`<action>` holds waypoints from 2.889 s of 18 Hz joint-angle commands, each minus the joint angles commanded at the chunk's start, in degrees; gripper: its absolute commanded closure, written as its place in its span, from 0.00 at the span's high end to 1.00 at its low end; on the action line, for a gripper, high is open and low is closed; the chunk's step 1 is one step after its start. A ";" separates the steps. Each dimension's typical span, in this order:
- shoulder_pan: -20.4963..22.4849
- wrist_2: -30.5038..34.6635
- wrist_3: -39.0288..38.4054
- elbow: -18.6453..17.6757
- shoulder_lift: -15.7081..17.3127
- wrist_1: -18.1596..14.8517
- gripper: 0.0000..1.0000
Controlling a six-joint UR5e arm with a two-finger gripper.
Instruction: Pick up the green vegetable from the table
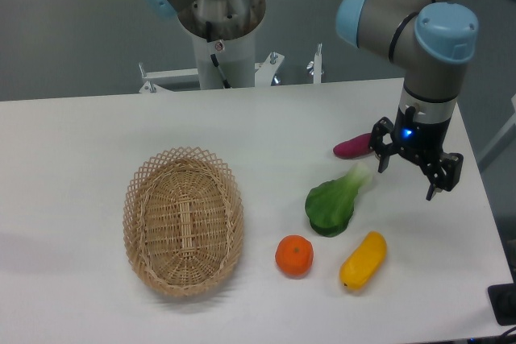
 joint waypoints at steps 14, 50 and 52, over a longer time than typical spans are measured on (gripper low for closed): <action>-0.26 -0.18 -7.29 -4.91 0.62 1.48 1.00; -1.49 9.58 -1.76 -19.78 -4.22 15.64 0.99; -1.41 9.41 -1.76 -19.60 -3.87 15.64 0.73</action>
